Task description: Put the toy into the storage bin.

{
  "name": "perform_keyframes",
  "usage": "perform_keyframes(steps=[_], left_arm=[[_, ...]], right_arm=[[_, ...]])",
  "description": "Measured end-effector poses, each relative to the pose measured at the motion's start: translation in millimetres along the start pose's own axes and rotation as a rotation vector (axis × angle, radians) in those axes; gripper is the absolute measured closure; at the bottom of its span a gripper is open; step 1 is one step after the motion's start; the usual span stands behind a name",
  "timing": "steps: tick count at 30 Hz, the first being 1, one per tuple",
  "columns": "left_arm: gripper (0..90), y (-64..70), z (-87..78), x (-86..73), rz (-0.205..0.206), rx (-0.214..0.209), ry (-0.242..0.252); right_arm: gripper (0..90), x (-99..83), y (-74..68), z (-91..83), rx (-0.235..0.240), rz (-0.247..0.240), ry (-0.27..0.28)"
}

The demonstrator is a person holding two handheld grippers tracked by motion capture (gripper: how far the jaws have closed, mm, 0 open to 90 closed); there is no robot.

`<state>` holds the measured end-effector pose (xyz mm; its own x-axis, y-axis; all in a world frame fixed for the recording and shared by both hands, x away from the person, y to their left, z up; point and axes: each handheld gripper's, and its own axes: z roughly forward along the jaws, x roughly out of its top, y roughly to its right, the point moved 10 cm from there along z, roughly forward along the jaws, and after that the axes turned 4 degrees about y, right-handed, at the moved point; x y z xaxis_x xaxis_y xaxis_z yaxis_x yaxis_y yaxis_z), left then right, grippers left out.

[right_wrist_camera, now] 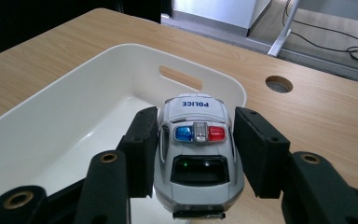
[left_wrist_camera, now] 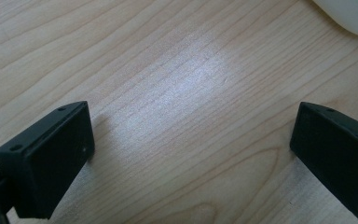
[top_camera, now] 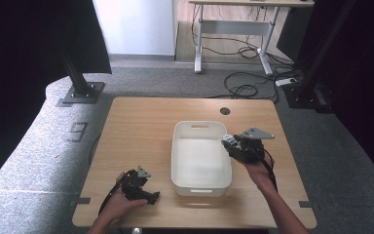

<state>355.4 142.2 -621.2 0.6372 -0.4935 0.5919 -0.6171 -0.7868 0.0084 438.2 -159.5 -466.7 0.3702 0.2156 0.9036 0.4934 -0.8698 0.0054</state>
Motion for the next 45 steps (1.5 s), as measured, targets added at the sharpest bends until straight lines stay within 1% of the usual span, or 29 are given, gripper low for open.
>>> perform_keyframes(steps=[21,45], left_arm=[[0.0,0.0,0.0,-0.1,0.000,0.000,0.000],[0.0,0.4,0.0,-0.2,-0.002,0.000,0.001]], right_arm=[[51.0,3.2,-6.2,9.1,0.010,0.002,-0.007],[51.0,5.4,-20.3,22.2,0.029,-0.007,-0.019]])
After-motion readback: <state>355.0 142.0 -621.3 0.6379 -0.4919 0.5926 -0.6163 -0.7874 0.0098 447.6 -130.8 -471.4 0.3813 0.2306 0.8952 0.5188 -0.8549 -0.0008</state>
